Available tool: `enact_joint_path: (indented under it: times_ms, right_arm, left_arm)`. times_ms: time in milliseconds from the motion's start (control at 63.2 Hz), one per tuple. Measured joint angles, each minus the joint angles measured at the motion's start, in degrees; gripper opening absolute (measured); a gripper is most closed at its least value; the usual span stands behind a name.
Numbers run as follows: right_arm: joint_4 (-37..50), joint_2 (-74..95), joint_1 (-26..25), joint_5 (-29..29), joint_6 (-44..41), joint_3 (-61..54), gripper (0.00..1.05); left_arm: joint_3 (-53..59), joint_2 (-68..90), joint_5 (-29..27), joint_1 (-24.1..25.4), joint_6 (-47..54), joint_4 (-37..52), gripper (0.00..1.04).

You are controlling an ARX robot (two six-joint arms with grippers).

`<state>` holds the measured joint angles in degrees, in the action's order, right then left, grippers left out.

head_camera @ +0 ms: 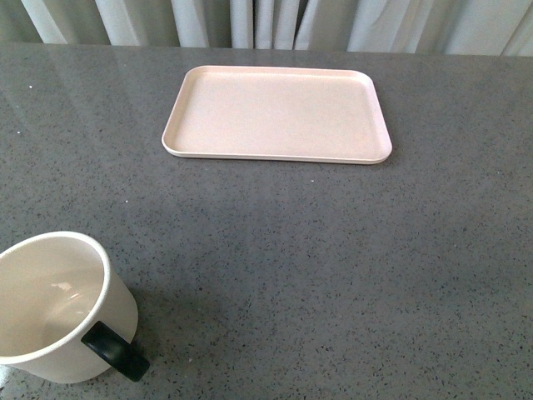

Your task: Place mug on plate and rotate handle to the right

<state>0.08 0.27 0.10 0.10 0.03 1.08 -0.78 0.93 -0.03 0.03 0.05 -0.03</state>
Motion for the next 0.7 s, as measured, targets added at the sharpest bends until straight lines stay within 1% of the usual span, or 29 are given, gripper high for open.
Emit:
enact_joint_path:
  times_ms: [696]
  right_arm:
    - [0.0,0.0,0.0,0.0,0.0,0.0,0.96]
  left_arm:
    - [0.0,0.0,0.0,0.0,0.0,0.0,0.96]
